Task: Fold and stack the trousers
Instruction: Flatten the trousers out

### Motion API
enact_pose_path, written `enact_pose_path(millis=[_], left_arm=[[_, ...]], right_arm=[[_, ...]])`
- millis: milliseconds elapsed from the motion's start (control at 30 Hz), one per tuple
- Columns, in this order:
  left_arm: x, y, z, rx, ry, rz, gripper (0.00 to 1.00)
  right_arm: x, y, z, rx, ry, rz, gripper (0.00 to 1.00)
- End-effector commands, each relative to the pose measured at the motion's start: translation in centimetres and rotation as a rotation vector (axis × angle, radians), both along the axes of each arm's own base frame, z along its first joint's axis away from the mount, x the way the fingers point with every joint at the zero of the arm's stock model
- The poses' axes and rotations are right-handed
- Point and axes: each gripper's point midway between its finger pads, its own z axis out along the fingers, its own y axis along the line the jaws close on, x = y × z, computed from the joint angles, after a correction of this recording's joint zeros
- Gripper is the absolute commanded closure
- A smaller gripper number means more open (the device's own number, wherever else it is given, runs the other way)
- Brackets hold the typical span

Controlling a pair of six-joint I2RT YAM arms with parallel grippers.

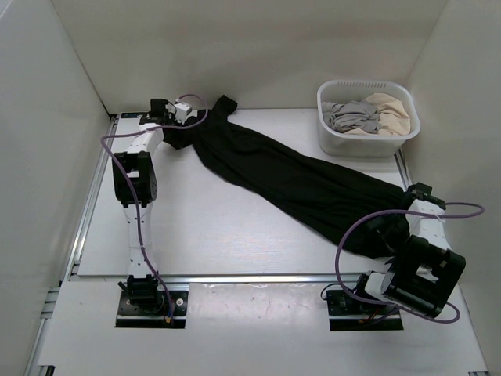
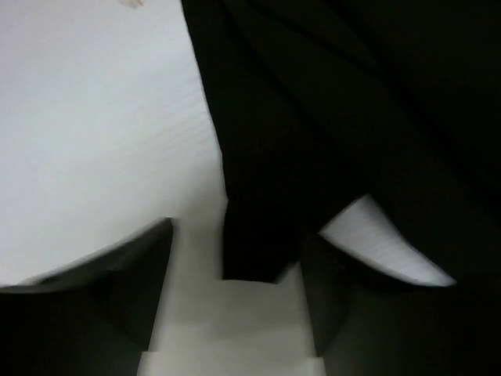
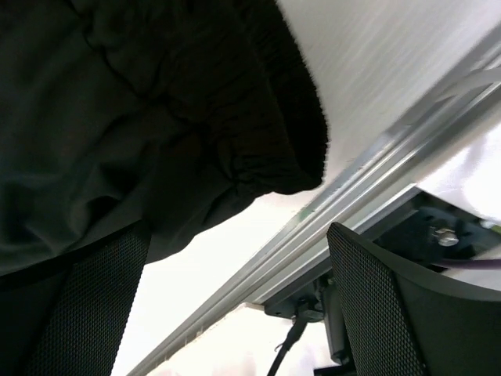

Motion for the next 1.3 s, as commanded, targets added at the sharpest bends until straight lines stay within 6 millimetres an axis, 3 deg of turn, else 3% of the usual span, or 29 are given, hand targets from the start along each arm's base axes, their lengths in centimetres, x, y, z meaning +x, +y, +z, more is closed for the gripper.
enact_pose_path(millis=[0,33,67,133,200,233,267,333,367,467,500,533,567,700,800,967,1167,1233,1267], left_arm=[[-1.9,-1.6,-1.0,-0.062,0.068,-0.051,0.43],[-2.1,-1.0,-1.1,-0.063,0.08,-0.04,0.86],[-2.5,-1.1,-1.6,-0.071,0.097,-0.028,0.86],[-3.9,0.7,-3.2,-0.054,0.148,0.011,0.86],[-5.1,2.0,-1.8,-0.048,0.159,0.039,0.86],[-6.8,3.8,-2.7,-0.048,0.197,0.067,0.86],[-7.8,4.9,-0.8,-0.05,0.187,0.088,0.86],[-10.1,7.2,0.1,-0.036,0.201,0.107,0.86],[-12.6,9.3,0.9,-0.036,0.222,0.143,0.86],[-18.1,13.0,2.4,0.029,0.288,0.174,0.86],[-19.4,13.6,2.6,0.054,0.308,0.173,0.86],[-20.7,14.2,3.1,0.08,0.325,0.153,0.86],[-23.2,14.6,2.7,0.076,0.389,0.162,0.86],[-26.4,16.8,6.1,0.117,0.378,0.213,0.86],[-28.8,17.5,7.1,0.127,0.393,0.236,0.86],[-33.3,19.2,6.2,0.237,0.511,0.252,0.86],[-39.2,19.7,3.2,0.242,0.678,0.28,0.86],[-40.6,19.9,2.1,0.214,0.724,0.298,0.78],[-40.7,20.0,2.0,0.206,0.722,0.294,0.57]], right_arm=[[1.3,0.8,-0.4,0.039,-0.09,-0.019,0.01],[0.9,0.8,-0.7,0.038,-0.069,-0.03,0.01],[0.5,1.1,-1.1,0.044,-0.056,-0.03,0.01],[0.7,0.7,-1.5,0.03,-0.057,-0.031,0.01],[0.4,0.7,-2.3,0.026,-0.044,-0.044,0.03],[0.4,0.7,-2.6,0.025,-0.046,-0.056,0.05],[0.9,0.5,-3.1,0.023,-0.051,-0.056,0.19],[0.8,0.1,-3.7,0.017,-0.036,-0.077,0.43],[0.7,-0.3,-4.1,0.007,-0.021,-0.09,0.69],[1.1,-1.7,-3.4,-0.015,-0.028,-0.12,0.97],[1.0,-2.1,-3.2,-0.028,-0.023,-0.131,1.0],[1.3,-2.8,-2.6,-0.035,-0.035,-0.144,1.0],[1.2,-3.1,-2.1,-0.039,-0.039,-0.143,1.0],[1.5,-4.6,0.0,-0.044,-0.071,-0.178,1.0],[1.8,-5.2,1.6,-0.048,-0.09,-0.174,1.0],[1.3,-4.8,1.5,-0.028,-0.074,-0.183,1.0],[-2.9,-3.3,-0.9,0.05,0.031,-0.242,1.0],[-2.5,-3.5,-0.7,0.061,0.01,-0.257,0.98],[-2.6,-3.9,-0.6,0.051,0.015,-0.266,0.91]])
